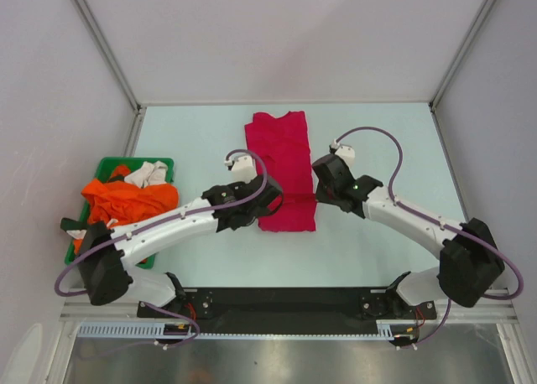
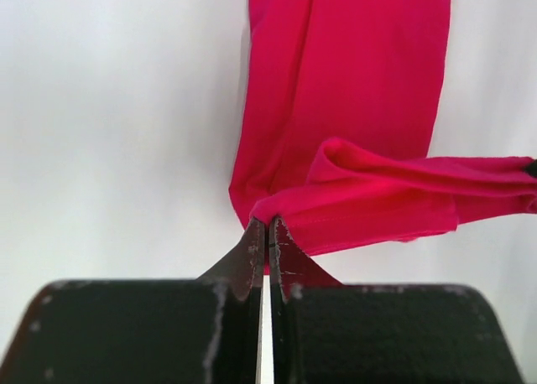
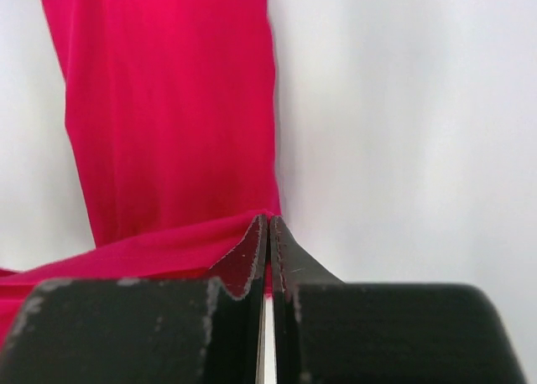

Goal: Fold and stack the t-shirts
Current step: Fold the folded rectangular tshirt in 1/3 of the way

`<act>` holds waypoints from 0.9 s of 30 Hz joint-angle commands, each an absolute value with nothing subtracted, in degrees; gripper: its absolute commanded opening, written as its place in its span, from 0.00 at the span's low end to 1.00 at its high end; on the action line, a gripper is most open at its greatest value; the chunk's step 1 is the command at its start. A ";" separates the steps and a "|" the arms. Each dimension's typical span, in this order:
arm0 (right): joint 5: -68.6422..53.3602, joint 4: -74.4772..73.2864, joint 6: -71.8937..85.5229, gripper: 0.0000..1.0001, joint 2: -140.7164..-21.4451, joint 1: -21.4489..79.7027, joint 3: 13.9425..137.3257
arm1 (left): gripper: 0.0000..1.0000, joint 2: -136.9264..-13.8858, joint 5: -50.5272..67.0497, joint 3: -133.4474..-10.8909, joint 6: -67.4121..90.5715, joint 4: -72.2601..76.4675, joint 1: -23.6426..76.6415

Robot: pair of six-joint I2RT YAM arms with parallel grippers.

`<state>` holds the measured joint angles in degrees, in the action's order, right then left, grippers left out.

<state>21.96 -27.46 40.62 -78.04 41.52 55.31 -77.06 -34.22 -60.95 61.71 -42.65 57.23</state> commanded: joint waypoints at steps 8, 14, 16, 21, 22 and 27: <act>21.19 -23.73 31.56 0.00 -94.29 31.03 74.70 | 0.00 -89.55 -34.10 -76.89 44.92 -37.44 44.48; 20.66 -24.43 30.50 0.00 -101.42 29.53 82.16 | 0.00 -95.78 -32.26 -82.16 42.72 -36.65 39.64; 20.22 -24.61 30.06 0.00 -103.61 28.83 83.66 | 0.00 -97.38 -31.38 -83.93 42.01 -36.47 38.15; 19.60 -25.14 29.88 0.00 -108.44 27.86 87.62 | 0.00 -103.09 -29.71 -89.20 40.61 -36.30 35.51; 19.60 -25.14 29.80 0.00 -108.98 27.69 87.97 | 0.00 -103.97 -29.27 -90.08 40.43 -36.30 35.25; 19.16 -24.52 29.53 0.00 -112.41 27.33 91.48 | 0.00 -109.59 -27.78 -95.00 39.73 -36.56 33.84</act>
<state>17.89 -24.56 31.22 -110.34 28.25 87.11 -106.74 -27.99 -90.24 42.04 -35.86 35.62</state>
